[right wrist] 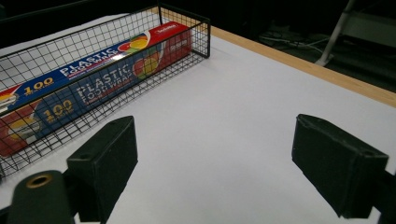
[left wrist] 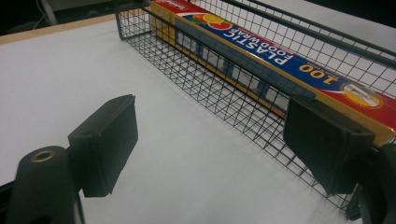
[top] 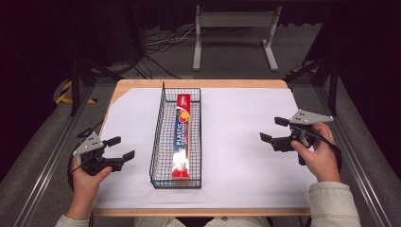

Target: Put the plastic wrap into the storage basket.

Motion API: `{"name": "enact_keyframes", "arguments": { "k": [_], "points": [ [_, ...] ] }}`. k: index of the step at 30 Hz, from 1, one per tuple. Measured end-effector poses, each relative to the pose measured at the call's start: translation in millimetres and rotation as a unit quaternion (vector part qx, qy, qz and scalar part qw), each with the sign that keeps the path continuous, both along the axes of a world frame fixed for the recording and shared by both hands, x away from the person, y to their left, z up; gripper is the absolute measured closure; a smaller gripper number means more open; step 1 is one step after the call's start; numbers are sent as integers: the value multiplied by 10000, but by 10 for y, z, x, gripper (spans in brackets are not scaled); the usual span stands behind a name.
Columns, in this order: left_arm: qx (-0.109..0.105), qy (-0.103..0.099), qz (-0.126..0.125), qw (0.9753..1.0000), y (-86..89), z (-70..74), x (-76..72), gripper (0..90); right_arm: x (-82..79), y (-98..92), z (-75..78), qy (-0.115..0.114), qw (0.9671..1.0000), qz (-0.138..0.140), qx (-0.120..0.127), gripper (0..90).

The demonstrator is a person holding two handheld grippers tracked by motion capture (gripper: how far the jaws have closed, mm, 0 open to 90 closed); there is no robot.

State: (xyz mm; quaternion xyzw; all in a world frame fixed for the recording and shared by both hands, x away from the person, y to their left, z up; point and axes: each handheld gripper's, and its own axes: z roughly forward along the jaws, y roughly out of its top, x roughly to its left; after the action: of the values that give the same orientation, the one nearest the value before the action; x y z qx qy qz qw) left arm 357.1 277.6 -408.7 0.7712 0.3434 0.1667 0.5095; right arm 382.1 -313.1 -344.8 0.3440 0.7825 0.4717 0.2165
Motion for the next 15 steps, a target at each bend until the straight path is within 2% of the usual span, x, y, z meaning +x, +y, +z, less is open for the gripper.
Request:
{"name": "enact_keyframes", "arguments": {
  "k": [3,4,6,11,14,15],
  "points": [
    [-27,-35,-56,10000,5,2,-1,186,-41,-42,-124,-101,9996,87,253,150],
    [-27,-35,-56,10000,5,2,-1,186,-41,-42,-124,-101,9996,87,253,150],
    [-38,-44,-57,10000,6,0,-1,186,-74,-88,-246,-166,9994,11,300,162],
    [-169,-17,-72,9998,17,-5,-1,185,-102,-161,-482,-35,9994,-133,328,162],
    [4,-57,1,10000,6,5,-7,184,-106,-218,-575,-119,9986,-269,437,162],
    [-3,-43,8,10000,5,5,-9,184,-111,-232,-604,-115,9983,-313,468,162]
  ]
}}
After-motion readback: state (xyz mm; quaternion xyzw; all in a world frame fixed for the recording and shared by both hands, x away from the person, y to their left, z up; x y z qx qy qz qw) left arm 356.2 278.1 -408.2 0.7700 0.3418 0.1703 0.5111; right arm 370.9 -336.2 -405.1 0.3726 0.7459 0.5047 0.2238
